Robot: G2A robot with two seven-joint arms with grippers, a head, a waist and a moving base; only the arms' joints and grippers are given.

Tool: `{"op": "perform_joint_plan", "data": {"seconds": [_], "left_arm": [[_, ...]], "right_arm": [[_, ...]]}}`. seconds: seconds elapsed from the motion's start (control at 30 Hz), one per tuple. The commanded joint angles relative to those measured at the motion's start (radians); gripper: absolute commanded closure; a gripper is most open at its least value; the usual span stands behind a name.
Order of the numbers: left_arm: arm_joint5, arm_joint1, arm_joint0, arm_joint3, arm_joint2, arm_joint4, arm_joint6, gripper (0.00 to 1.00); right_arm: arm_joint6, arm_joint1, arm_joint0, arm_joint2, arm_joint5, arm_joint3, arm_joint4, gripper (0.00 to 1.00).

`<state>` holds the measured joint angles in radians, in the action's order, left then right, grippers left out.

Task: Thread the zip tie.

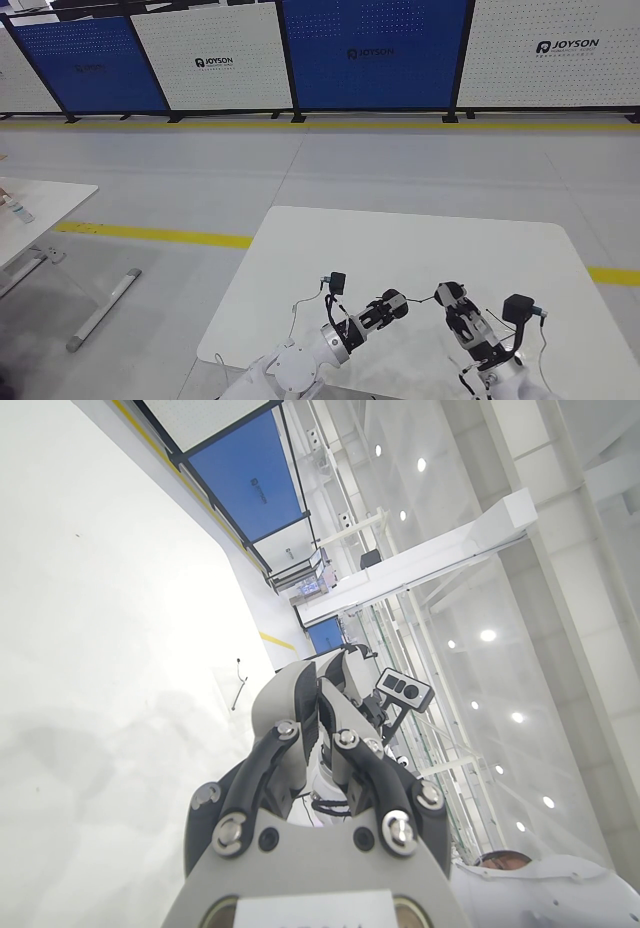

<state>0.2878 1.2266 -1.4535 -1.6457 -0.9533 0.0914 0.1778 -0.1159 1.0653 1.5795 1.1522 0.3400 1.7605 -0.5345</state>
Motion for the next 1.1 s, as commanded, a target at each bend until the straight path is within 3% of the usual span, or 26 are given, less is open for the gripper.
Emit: {"op": "perform_joint_plan", "data": {"seconds": [0.0,1.07], "left_arm": [[0.0,0.0,0.0,0.0,0.0,0.0,0.0,1.0],[-0.004,0.001,0.002,-0.003,0.004,-0.003,-0.005,1.0]], "right_arm": [[0.001,0.002,0.0,0.0,0.0,-0.002,0.0,1.0],[0.021,0.023,-0.019,-0.013,0.0,-0.029,-0.005,1.0]]}}
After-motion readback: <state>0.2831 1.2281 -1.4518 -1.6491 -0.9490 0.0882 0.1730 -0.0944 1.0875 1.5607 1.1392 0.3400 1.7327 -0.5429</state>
